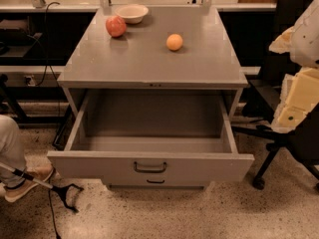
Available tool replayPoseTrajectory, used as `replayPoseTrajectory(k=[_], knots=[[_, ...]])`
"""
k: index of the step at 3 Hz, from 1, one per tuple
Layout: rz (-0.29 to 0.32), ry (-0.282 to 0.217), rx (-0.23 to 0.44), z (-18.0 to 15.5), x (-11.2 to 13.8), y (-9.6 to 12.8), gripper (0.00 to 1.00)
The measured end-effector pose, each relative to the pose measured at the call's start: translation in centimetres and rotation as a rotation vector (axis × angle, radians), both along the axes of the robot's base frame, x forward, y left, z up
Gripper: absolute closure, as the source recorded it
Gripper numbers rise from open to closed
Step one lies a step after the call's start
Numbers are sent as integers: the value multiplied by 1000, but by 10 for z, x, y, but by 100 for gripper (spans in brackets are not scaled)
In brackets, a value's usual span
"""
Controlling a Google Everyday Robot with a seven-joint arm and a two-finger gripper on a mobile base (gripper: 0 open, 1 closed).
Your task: Close top drawer
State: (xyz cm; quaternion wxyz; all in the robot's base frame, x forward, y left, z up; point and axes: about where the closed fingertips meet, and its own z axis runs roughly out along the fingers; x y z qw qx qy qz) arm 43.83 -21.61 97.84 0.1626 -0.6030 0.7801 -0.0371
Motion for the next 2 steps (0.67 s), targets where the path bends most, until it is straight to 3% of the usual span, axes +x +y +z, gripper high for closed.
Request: replayPoseTrajectory(k=[1, 2], knots=[[0, -3, -2, 0, -1, 0, 0], [41, 100, -12, -51, -21, 5, 0]])
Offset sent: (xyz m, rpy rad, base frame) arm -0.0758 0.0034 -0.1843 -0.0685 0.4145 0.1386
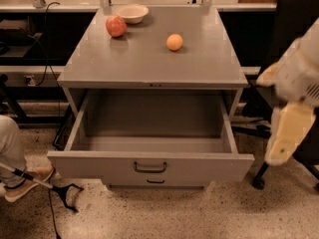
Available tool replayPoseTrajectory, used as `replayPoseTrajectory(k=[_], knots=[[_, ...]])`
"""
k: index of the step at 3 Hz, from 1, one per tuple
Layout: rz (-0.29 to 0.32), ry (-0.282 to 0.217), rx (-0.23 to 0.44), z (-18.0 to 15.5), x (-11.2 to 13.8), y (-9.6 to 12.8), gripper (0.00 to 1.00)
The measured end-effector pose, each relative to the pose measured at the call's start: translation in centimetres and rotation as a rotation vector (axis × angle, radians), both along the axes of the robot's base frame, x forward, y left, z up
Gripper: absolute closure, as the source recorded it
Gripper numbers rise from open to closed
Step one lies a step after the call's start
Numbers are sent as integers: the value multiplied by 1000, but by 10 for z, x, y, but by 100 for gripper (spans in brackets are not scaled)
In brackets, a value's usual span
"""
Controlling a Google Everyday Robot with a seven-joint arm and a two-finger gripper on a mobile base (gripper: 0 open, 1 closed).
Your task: Close top drawer
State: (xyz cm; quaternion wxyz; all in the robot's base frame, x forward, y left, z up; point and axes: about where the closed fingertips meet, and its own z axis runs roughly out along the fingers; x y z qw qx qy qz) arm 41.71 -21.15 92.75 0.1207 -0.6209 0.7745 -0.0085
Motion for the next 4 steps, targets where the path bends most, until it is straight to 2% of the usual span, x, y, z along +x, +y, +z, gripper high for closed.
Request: replayPoseTrajectory(k=[1, 2, 3, 4], knots=[[42, 162, 29, -80, -37, 10, 0], [45, 244, 11, -113, -60, 7, 0], [44, 239, 11, -111, -59, 7, 0], [49, 281, -8, -129, -64, 10, 0]])
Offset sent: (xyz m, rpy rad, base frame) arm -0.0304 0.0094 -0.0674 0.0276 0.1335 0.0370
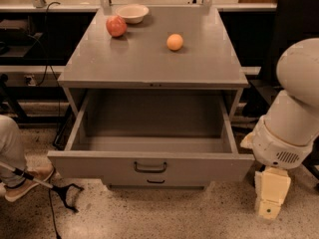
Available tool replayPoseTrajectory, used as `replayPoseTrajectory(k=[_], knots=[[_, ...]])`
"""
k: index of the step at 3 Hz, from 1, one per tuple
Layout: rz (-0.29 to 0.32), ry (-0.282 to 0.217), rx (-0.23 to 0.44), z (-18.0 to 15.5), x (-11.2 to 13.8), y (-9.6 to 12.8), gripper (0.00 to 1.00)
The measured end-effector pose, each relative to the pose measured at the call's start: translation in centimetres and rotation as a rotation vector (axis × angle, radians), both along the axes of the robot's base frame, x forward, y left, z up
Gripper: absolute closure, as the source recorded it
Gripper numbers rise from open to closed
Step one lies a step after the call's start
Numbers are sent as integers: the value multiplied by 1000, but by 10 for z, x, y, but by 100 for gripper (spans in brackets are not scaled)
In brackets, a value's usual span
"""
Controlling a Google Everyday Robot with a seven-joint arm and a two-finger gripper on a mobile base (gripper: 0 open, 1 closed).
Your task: Close top drawer
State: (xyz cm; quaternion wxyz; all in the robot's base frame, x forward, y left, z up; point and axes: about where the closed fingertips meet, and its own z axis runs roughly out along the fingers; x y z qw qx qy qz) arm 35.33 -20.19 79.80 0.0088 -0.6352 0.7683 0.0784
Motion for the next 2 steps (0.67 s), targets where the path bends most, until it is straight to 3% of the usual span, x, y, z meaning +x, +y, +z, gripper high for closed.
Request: replayPoseTrajectory(k=[1, 2], knots=[[-6, 99, 44, -62, -13, 10, 23], [-9, 132, 95, -101, -9, 19, 46]])
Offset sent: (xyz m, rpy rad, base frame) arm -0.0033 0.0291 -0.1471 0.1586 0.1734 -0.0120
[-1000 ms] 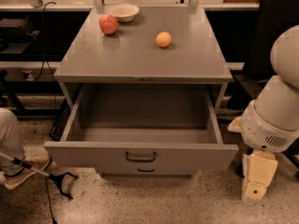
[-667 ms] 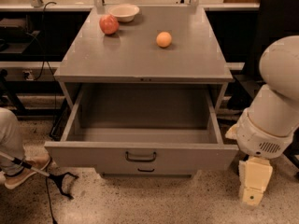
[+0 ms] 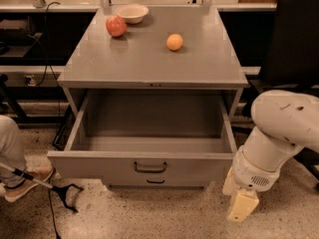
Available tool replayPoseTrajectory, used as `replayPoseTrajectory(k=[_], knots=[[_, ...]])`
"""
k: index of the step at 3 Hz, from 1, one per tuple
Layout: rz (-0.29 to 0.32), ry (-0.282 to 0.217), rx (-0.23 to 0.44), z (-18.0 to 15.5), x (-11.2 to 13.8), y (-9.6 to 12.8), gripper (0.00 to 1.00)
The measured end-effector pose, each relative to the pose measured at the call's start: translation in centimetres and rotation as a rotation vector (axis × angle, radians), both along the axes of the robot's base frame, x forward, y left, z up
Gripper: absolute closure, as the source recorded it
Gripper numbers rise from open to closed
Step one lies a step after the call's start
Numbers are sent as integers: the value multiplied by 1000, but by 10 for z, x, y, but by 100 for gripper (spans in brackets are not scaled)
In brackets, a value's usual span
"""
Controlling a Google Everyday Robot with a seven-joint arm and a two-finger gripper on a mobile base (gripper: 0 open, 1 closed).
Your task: Close top drawer
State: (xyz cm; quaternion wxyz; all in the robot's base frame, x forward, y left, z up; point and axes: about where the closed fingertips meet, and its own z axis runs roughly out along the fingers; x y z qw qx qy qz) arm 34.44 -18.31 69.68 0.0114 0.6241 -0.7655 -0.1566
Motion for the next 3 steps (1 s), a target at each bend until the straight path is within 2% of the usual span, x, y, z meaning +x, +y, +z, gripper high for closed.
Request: replayPoseTrajectory(k=[1, 2, 3], knots=[[-40, -48, 52, -33, 26, 6, 69], [-94, -148, 89, -59, 66, 13, 93], [-140, -239, 127, -69, 100, 20, 100]])
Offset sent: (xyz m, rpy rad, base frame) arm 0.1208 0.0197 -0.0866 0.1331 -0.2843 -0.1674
